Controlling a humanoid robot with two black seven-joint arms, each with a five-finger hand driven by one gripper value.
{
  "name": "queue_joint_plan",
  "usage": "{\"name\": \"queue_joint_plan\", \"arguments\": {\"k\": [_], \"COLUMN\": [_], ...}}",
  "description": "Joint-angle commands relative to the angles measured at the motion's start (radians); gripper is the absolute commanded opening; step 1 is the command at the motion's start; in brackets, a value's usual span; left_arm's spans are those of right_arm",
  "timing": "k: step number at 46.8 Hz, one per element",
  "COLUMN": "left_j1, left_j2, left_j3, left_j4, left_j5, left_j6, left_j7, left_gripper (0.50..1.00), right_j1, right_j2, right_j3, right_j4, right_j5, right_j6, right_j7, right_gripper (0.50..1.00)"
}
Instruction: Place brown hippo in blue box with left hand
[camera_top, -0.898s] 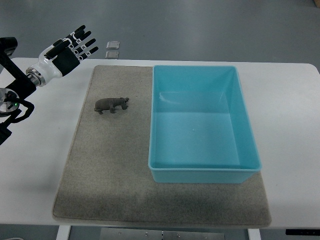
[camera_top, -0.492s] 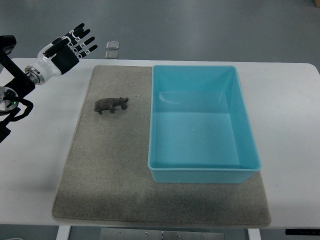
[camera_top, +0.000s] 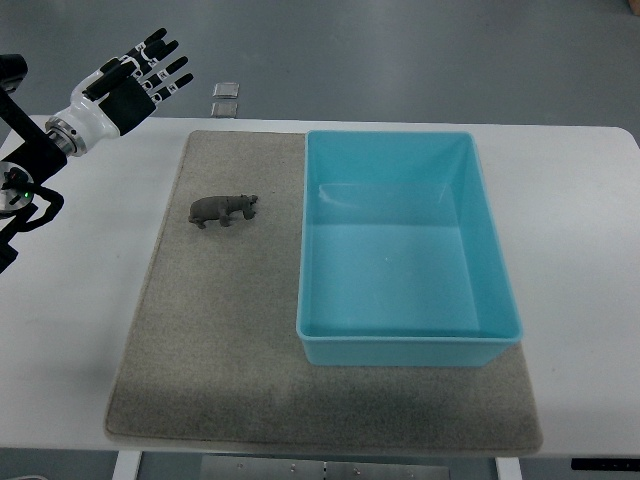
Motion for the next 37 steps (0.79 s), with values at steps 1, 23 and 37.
{"name": "queue_joint_plan", "arguments": {"k": [1, 23, 37], "left_j1": [0.002, 0.005, -0.010], "left_j2": [0.019, 0.092, 0.204], "left_j3": [0.000, 0.003, 0.097], "left_j4": [-0.035, -0.158, -0.319], "left_j5": [0.089, 0.756, 0.971], "left_j6": [0.000, 0.073, 0.179], "left_j7": [-0.011, -0.146, -0.163], "left_gripper": [0.999, 0.992, 0.994], "right_j1": [0.000, 0.000, 0.000], "right_j2": [0.000, 0.000, 0.000], "right_j3": [0.000, 0.000, 0.000], "right_j4": [0.000, 0.000, 0.000], "right_j5": [0.000, 0.000, 0.000], "right_j6": [0.000, 0.000, 0.000], "right_j7": [0.000, 0.000, 0.000], "right_gripper": [0.936, 0.936, 0.936]}}
